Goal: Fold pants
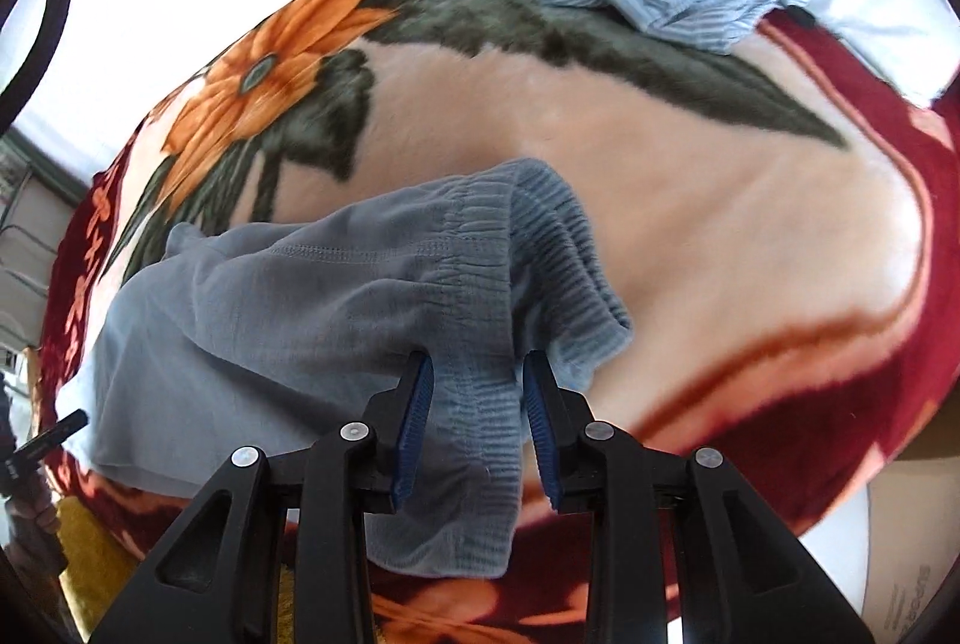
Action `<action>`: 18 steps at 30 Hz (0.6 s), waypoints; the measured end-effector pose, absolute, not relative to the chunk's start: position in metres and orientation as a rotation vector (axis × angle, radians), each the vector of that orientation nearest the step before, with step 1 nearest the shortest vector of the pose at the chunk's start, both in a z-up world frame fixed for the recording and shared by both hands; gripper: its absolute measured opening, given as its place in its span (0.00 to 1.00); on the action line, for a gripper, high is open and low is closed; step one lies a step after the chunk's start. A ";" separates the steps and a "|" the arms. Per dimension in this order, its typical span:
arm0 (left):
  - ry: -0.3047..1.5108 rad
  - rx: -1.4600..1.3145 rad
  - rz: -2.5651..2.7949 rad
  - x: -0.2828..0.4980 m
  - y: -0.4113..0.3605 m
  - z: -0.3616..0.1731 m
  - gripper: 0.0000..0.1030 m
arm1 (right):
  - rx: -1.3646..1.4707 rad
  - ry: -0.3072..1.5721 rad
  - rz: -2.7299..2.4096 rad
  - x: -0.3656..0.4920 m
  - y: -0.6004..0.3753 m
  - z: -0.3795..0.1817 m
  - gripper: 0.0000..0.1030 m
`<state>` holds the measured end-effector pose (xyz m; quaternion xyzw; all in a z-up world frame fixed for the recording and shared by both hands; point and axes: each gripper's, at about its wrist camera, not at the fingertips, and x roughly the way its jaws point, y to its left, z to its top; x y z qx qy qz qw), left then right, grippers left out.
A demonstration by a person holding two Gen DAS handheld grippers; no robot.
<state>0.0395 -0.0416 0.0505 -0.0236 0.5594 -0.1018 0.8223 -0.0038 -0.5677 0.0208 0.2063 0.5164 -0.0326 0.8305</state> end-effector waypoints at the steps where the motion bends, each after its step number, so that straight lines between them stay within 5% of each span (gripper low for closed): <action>1: 1.198 -0.039 -0.210 0.039 -0.044 0.047 0.22 | 0.429 1.100 -0.068 -0.002 -0.567 0.019 0.31; 18: 1.208 0.088 -0.180 0.036 -0.056 0.027 0.22 | 0.476 1.015 0.003 0.014 -0.579 0.006 0.31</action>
